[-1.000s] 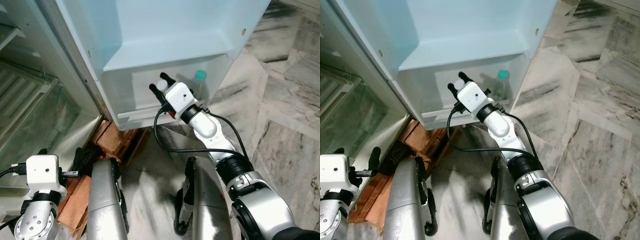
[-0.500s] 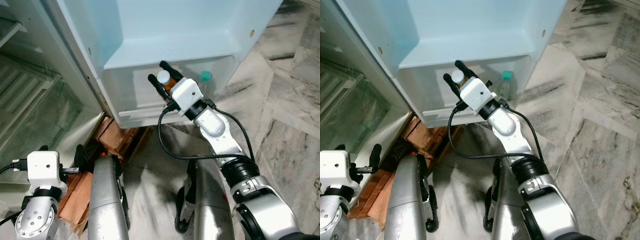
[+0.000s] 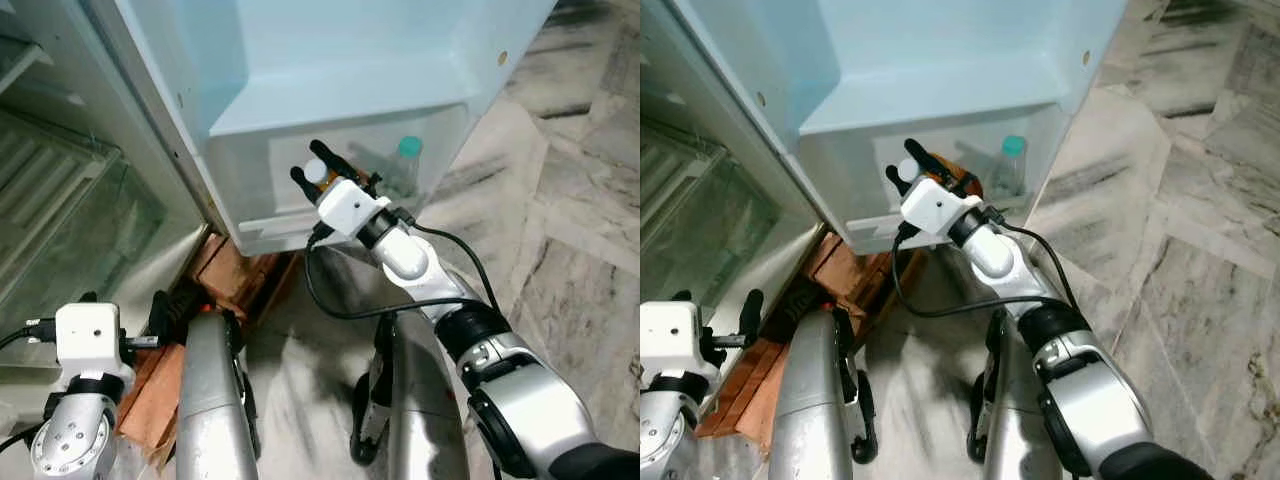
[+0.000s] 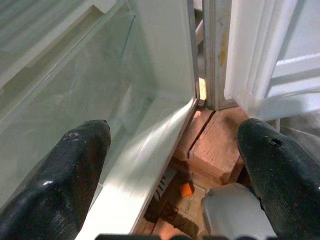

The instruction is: Restocking fridge

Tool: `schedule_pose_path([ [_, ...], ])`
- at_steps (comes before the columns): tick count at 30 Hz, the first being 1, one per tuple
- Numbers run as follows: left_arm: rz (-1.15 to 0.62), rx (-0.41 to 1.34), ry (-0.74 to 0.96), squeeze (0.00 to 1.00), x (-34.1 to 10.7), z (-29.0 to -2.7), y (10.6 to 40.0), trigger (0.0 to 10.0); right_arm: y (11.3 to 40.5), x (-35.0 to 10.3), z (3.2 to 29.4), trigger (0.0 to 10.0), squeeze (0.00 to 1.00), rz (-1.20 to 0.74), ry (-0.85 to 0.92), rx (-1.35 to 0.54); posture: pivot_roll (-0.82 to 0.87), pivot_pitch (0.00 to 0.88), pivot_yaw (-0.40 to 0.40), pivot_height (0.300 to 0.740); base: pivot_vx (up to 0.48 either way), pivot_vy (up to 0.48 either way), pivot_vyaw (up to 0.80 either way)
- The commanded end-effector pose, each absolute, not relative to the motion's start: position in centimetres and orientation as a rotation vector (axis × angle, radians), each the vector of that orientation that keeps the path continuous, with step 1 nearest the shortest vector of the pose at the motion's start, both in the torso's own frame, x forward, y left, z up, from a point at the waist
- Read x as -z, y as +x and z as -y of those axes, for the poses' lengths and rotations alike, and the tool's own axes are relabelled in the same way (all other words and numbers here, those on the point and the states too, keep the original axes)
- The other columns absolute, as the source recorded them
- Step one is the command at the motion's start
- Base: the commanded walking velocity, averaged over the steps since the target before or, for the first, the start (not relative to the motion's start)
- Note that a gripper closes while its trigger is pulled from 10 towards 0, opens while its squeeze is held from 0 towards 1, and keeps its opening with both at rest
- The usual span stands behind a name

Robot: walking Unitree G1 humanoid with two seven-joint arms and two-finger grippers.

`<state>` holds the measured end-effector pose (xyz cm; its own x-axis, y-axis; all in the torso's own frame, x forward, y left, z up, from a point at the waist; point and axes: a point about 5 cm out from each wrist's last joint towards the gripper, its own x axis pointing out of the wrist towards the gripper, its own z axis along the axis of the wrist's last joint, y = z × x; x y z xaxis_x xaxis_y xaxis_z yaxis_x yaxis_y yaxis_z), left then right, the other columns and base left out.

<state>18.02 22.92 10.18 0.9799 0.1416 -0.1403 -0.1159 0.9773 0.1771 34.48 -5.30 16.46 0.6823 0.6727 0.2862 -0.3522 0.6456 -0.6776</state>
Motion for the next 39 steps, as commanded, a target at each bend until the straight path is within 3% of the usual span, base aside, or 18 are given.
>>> schedule_pose_path([
  [1,-0.179,-0.139,0.178,0.00,-10.0,-23.0,17.3,10.0,34.3,-15.2,5.3,10.0,0.00,0.521,-0.650,-0.621,0.19,0.336,-0.010,0.535,0.000,0.000,0.00],
  [19,-0.208,-0.128,0.191,0.00,-10.3,-23.0,16.1,10.0,36.2,-17.9,6.6,10.0,0.00,0.621,-0.701,-0.430,0.20,0.373,0.011,0.535,0.000,0.000,0.00],
  [31,-0.224,-0.103,0.205,0.00,-10.5,-23.0,16.2,10.0,36.6,-14.8,7.3,10.0,0.00,0.329,-0.405,-0.357,0.20,0.388,0.032,0.535,0.000,0.000,0.00],
  [39,-0.227,-0.099,0.201,0.00,-10.4,-23.0,16.6,10.0,36.9,-13.3,9.7,10.0,0.00,0.207,-0.301,-0.240,0.20,0.376,0.024,0.535,0.000,0.000,0.00],
])
